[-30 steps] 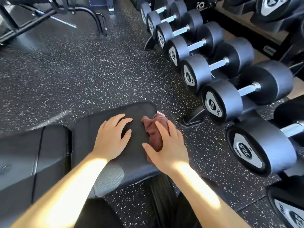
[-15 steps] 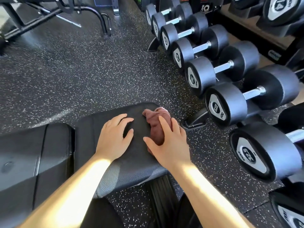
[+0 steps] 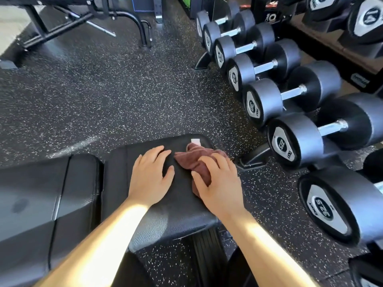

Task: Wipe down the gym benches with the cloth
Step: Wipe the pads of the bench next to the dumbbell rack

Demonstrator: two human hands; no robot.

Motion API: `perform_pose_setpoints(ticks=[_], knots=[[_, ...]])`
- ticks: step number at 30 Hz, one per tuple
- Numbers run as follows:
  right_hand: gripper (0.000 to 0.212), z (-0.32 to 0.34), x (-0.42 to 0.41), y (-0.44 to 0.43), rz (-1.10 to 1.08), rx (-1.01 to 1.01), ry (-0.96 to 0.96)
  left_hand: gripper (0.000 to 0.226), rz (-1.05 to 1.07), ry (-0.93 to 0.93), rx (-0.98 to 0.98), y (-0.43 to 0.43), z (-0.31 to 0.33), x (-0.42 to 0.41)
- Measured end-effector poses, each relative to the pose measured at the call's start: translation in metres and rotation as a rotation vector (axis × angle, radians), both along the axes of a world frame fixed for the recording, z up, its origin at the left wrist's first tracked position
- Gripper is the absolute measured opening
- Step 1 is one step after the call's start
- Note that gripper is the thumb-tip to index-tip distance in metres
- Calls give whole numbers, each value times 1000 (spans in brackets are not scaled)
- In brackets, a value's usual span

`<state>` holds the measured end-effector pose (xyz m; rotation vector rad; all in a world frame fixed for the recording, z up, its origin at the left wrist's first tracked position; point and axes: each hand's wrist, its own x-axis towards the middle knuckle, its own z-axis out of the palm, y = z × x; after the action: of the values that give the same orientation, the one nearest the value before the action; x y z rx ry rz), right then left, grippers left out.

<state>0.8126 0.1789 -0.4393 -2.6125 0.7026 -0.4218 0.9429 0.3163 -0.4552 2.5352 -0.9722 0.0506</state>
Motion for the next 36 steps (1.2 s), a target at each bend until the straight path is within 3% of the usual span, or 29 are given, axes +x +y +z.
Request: perform_pose_setpoints(ticks=[10,15,18,23,27,36], knots=[[39,9,86,-38,-72,191,57,44,5,12,-46,-2,-3,4],[59,11,58,-38,42,161,102,45,-51,-3,45,9,0,15],[56,2,39,-28,19,120,80,43,-10,-31,56,21,-3,24],[54,5,85,-40,-27,189,196,43,38,-43,7,18,-6,26],[38,11,112,-50,-22,250,164,43,51,-44,-3,18,-9,28],[31,15,57,-7,135,6,125,39,22,20,15,29,0,17]])
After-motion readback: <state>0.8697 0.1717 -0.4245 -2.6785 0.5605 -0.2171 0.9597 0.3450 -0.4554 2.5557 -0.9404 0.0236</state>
